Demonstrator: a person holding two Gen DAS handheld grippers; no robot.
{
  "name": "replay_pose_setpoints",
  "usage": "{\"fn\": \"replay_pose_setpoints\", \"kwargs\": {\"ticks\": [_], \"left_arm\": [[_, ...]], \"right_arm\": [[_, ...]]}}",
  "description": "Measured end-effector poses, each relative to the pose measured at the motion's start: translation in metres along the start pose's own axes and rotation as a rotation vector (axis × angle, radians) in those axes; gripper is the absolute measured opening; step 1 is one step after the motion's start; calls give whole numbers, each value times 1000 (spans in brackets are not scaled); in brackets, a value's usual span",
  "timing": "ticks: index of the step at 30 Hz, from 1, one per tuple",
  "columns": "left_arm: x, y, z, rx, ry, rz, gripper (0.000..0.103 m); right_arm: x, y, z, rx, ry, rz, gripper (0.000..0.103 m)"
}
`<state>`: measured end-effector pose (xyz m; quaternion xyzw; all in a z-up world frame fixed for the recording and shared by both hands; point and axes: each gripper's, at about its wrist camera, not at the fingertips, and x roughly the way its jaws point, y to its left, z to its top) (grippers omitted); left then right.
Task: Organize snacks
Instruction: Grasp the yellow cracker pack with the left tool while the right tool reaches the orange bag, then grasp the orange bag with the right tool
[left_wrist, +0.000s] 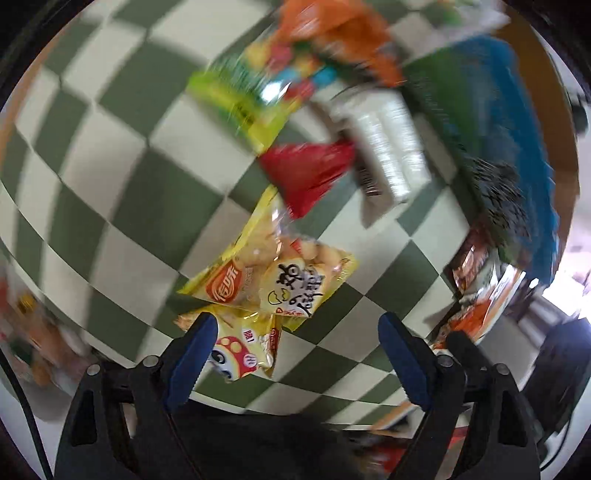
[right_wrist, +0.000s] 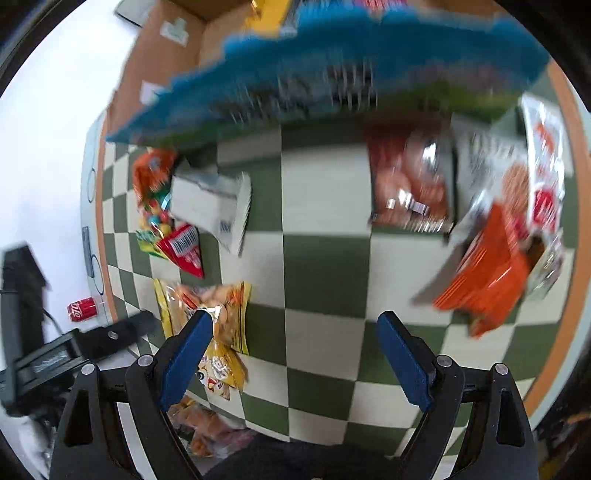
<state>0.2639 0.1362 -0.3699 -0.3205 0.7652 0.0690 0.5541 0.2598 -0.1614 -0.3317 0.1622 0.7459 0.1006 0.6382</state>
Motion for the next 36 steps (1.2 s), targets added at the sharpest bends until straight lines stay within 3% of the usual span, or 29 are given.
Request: {"fn": "replay_pose_setpoints", "kwargs": {"ticks": [4,9,12,14,18,23,26,30,34,36], "left_arm": [[23,5,11,-88,42,-38,88],[40,-6,24,-119,32,17,88],[49,-16,25,-79,22,91,66],[52,-31,20,0,-3,153,64],[57,-79,-2,264,-99,328,64],[79,-136,-36,566,-170,502,64],[91,-147,-41,603,-157,509,64],[96,-147,-40,571,-133,466,65],[88,-130,-34,533,-100,406,65],[86,-122,-30,519,-84,388,65]], "right_arm": [[18,-5,-7,23,16,-15,93],[25,-16,-12,67,10,-27,93],[20,-27,-16,101,-7,-29,93],[12,-37,-18,122,-22,-33,93],[-12,-54,-20,122,-71,-73,93],[-38,-69,-14,-12,-91,-252,93],[-31,-74,-5,-166,-37,-398,93],[-3,-82,9,-295,34,-528,93],[13,-88,23,-322,35,-516,92],[11,-87,28,-302,10,-513,76]]}}
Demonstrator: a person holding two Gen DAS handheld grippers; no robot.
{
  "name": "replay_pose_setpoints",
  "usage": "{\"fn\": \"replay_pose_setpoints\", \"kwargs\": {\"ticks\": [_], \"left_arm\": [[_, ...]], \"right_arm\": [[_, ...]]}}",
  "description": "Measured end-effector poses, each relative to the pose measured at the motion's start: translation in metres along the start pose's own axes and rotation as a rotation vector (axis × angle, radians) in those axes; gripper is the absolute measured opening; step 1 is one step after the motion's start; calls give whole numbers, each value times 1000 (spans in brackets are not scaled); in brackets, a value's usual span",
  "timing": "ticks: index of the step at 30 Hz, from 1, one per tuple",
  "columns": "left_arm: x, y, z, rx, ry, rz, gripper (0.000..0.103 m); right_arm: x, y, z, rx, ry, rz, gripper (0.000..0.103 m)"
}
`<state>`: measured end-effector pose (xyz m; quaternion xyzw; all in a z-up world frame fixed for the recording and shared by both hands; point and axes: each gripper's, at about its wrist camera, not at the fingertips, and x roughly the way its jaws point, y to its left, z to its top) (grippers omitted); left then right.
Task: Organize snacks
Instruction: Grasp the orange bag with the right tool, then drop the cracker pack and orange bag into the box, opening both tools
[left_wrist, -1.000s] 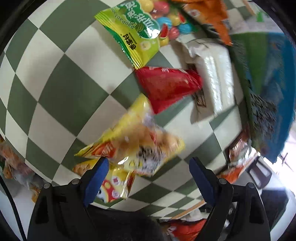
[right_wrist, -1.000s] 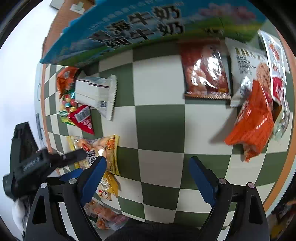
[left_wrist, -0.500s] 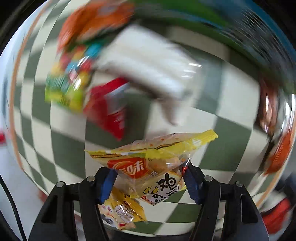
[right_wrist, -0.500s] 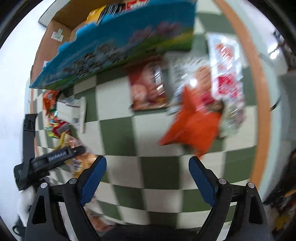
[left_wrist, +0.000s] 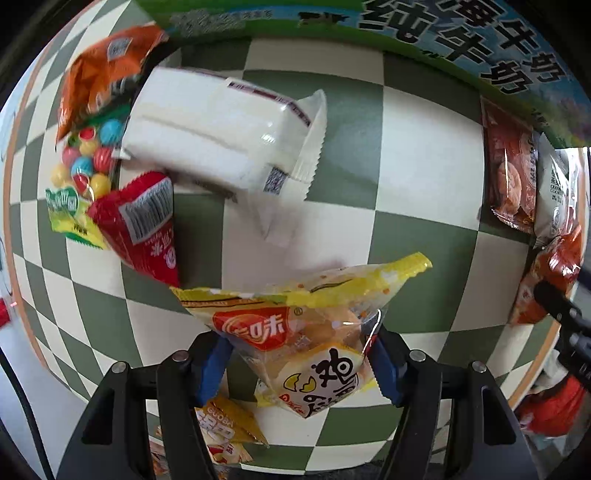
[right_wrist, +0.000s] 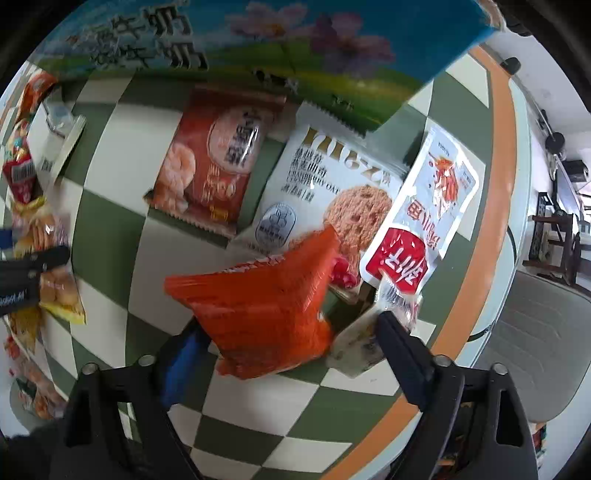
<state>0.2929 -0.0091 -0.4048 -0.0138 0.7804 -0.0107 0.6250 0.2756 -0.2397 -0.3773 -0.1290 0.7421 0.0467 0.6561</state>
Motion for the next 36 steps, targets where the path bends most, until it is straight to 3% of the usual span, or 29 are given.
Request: {"fn": "replay_pose_setpoints", "kwargs": {"ticks": [1,2,6,7,8,9,10,18,20,22,23,28,36], "left_arm": [[0,2,-2,-4,3,-9,65],[-1,3,-4,-7,3,-15,65],[2,8,-9,-4,3,-20,65],[3,6,-11,2,1,-13,65],[6,4,-13,7,-1,-5,65],[11,-4,-17,11,-1,1,65],[14,-6,-17,13,0,9,66],[20,-19,-21,31,-24,74,69],[20,-41,-31,33,-39,83,67],[16,-48,-35,41,-60,94,63],[12,-54,-38,42,-67,94,58],[-12,-68,-50,75,-118,118,47],[-50,-88,-65,107,-178,92,44]], "right_arm": [[-1,-2,1,32,3,25,68],[-2,-5,2,79,18,82,51],[5,-18,-4,253,119,280,53],[6,-20,-5,273,128,328,56],[7,-22,-6,291,141,355,68],[8,-26,-7,312,139,362,77],[6,-29,-7,320,115,353,78],[16,-36,-24,339,128,350,78],[20,-31,-28,335,135,341,78],[24,-24,-31,343,139,313,72],[25,-24,-32,347,134,291,61],[23,-19,-41,372,89,273,59],[-10,-20,-68,382,29,320,57]]}}
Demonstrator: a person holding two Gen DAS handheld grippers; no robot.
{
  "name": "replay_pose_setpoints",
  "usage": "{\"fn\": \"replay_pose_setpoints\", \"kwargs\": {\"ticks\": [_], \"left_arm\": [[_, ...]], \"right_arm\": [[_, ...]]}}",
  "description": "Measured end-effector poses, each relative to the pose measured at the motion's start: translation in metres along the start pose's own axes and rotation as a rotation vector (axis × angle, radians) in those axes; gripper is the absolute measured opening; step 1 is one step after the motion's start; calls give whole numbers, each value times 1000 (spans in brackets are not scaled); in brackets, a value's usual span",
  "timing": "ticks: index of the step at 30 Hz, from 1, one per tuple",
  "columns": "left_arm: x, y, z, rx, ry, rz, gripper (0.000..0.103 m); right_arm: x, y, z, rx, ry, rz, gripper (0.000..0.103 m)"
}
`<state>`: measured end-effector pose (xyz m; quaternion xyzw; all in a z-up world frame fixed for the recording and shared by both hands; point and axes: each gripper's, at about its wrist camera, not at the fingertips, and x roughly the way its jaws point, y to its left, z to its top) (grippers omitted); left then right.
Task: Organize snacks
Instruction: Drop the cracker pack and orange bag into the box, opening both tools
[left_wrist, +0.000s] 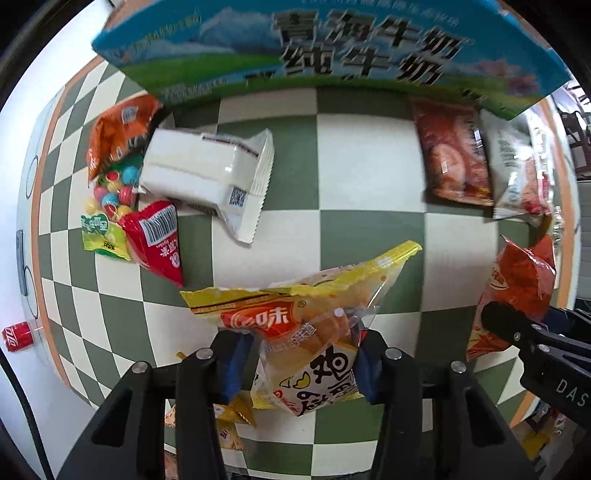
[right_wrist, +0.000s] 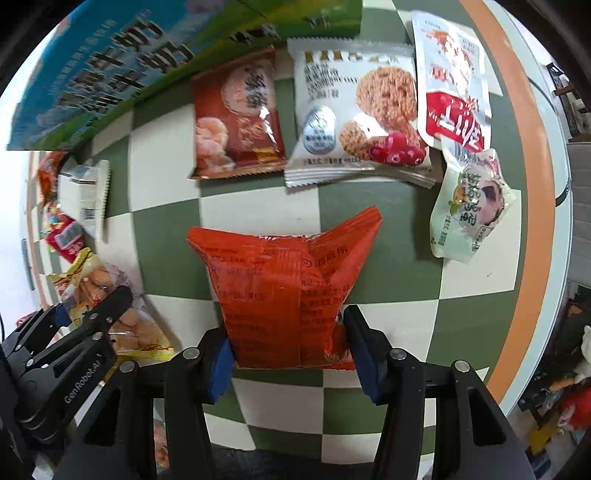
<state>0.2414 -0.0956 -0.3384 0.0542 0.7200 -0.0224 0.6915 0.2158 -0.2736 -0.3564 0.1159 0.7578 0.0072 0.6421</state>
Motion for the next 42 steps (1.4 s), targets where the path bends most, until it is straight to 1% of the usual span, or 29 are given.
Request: {"fn": "replay_pose_setpoints", "kwargs": {"ticks": [2,5,7,8,9,10,12,14,16,18,19,22,23,25,27,28,30,32,34,35,36,37,38,39,40,41,42], "left_arm": [[-12,2,-2,-5,-14,-19,43],[-40,3,-1,-10,-52,-53,43],[-64,5,1,-17,-82,-84,43],[-74,5,4,-22,-95,-97,43],[-89,7,8,-31,-112,-116,43],[-102,13,18,-34,-125,-132,43],[-133,17,37,-43,-162,-161,43],[-153,28,53,-49,-193,-183,43],[-162,38,75,-54,-217,-204,43],[-171,46,102,-54,-240,-190,43],[-171,53,114,-52,-248,-182,43],[-176,67,167,-63,-266,-135,43],[-175,70,182,-73,-263,-124,43],[-168,75,217,-77,-243,-101,43],[-158,77,245,-74,-218,-76,43],[-152,77,260,-69,-203,-58,43],[-141,76,279,-61,-176,-54,44],[-128,77,300,-73,-137,-40,46],[-118,78,309,-89,-128,-43,46],[-112,80,316,-96,-118,-40,48],[-108,81,319,-105,-106,-36,50],[-104,82,323,-118,-98,-38,56],[-101,83,325,-123,-93,-50,68],[-99,83,327,-124,-92,-52,75],[-99,84,328,-127,-96,-57,86],[-99,84,329,-128,-99,-61,91],[-99,82,329,-125,-96,-58,91]], "right_arm": [[-12,1,0,-2,-14,21,57],[-36,3,-2,-5,-43,64,57],[-55,4,-2,-8,-65,92,57],[-67,3,-11,-10,-77,104,57],[-75,3,-9,-12,-86,119,57],[-81,3,0,-11,-93,134,57],[-103,4,6,-14,-120,172,57],[-129,9,15,-18,-151,212,57],[-152,16,23,-24,-180,240,57],[-181,25,42,-39,-218,263,57],[-187,33,52,-45,-233,263,57],[-216,44,92,-73,-293,214,57],[-225,47,113,-70,-314,189,57],[-227,50,143,-76,-321,151,57],[-221,54,182,-58,-316,120,57],[-220,54,196,-51,-313,106,57],[-213,55,229,-37,-304,69,57],[-205,56,250,-40,-299,36,57],[-196,57,271,-33,-283,7,58],[-190,57,281,-31,-270,-6,59],[-186,56,290,-21,-260,-17,66],[-181,55,295,-14,-255,-27,73],[-177,55,301,-11,-242,-33,85],[-174,55,305,-10,-238,-37,89],[-173,56,307,-13,-238,-52,89],[-172,56,303,-19,-241,-58,89],[-171,56,303,-24,-242,-53,90]]}}
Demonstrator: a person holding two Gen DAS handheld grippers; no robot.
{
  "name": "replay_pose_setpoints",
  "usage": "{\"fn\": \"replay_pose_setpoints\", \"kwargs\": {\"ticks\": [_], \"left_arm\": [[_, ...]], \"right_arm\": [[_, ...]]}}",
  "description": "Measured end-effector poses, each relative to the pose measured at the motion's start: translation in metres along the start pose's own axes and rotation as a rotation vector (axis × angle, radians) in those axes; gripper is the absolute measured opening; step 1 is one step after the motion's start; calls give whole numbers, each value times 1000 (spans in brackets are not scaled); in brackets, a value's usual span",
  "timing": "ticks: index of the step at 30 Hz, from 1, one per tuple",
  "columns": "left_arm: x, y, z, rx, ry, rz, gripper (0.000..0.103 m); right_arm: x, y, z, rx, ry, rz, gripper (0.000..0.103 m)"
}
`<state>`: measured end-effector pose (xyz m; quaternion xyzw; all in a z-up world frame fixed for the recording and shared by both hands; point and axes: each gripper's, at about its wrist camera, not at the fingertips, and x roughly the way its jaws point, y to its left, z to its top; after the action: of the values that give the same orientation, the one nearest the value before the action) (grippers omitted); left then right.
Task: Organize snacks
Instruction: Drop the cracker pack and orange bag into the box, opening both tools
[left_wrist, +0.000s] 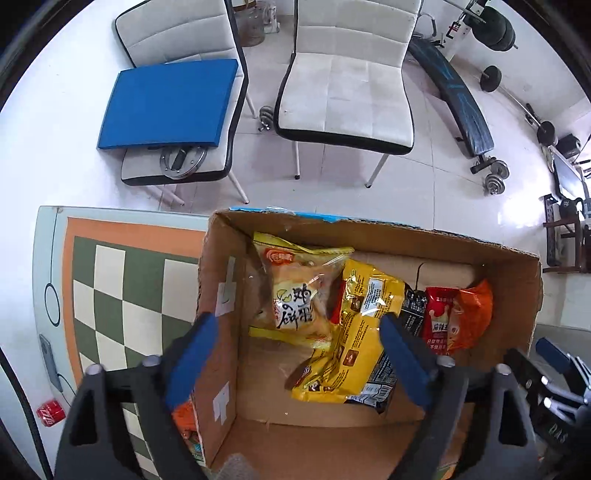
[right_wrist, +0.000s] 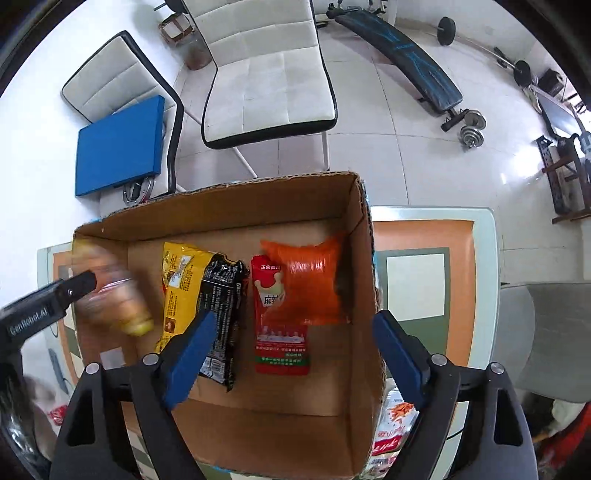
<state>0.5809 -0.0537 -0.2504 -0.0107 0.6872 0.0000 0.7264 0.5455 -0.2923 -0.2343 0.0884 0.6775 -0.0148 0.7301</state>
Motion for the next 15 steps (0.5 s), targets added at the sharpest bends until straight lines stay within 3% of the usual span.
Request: {"fn": "replay_pose_setpoints", "kwargs": {"ticks": [8,15], "left_arm": [[-17,-3,-30,25,-13,-70,91],[-54,21,-104,47,-98,-90,91]], "right_arm": [[-2,6,-20,-10,6,34,92],[-25,18,-77,-20,-26,113,93]]}}
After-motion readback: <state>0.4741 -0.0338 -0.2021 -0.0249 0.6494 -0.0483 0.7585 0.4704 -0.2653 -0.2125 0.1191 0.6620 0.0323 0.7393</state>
